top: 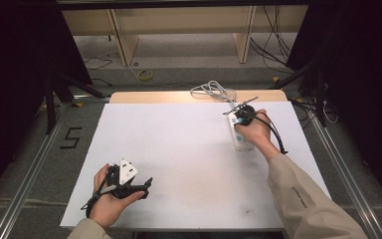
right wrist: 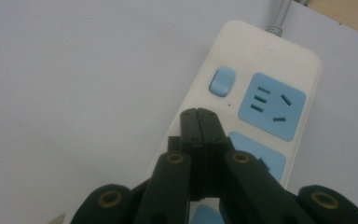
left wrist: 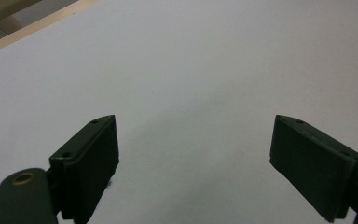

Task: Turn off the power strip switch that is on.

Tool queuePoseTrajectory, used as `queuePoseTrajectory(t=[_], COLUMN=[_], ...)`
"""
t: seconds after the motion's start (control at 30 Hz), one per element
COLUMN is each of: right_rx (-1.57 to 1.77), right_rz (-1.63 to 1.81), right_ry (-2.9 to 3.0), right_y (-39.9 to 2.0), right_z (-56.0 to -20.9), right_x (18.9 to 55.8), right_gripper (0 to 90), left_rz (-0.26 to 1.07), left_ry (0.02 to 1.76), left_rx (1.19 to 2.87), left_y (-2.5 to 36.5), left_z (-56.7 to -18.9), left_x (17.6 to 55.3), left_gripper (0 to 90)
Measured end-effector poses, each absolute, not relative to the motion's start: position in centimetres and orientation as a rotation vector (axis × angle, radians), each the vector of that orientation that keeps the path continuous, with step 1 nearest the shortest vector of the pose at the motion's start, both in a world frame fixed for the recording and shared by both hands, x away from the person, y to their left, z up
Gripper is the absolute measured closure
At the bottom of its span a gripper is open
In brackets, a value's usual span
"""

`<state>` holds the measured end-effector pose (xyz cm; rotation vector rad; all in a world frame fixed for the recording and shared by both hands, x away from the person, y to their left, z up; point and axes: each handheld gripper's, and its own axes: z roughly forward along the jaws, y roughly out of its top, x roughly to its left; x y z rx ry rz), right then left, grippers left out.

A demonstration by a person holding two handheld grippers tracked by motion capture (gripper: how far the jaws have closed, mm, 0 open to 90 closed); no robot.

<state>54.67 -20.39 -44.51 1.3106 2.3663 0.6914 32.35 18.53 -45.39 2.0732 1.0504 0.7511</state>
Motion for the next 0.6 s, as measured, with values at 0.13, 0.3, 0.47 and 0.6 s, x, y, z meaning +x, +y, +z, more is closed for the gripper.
queuePoseTrajectory(t=[0.13,0.3,0.47,0.6], right_rx=[1.309,1.305,1.301,1.301], right_rz=[0.689,0.691,0.690,0.695], right_ry=[2.366,2.361,2.360,2.361], right_y=[-20.39,-20.30,-20.23,-20.25], right_z=[-44.50,-44.53,-44.54,-44.47], right_x=[54.67,54.69,54.71,54.69], right_gripper=[90.0,90.0,90.0,90.0], left_rz=[0.752,0.752,0.751,0.752], left_ry=[1.053,1.053,1.053,1.053], left_rx=[2.069,2.068,2.070,2.069], left_y=[18.52,18.54,18.55,18.55], left_z=[-45.40,-45.39,-45.41,-45.41], left_x=[32.36,32.35,32.37,32.37], left_gripper=[14.9,14.9,14.9,14.9])
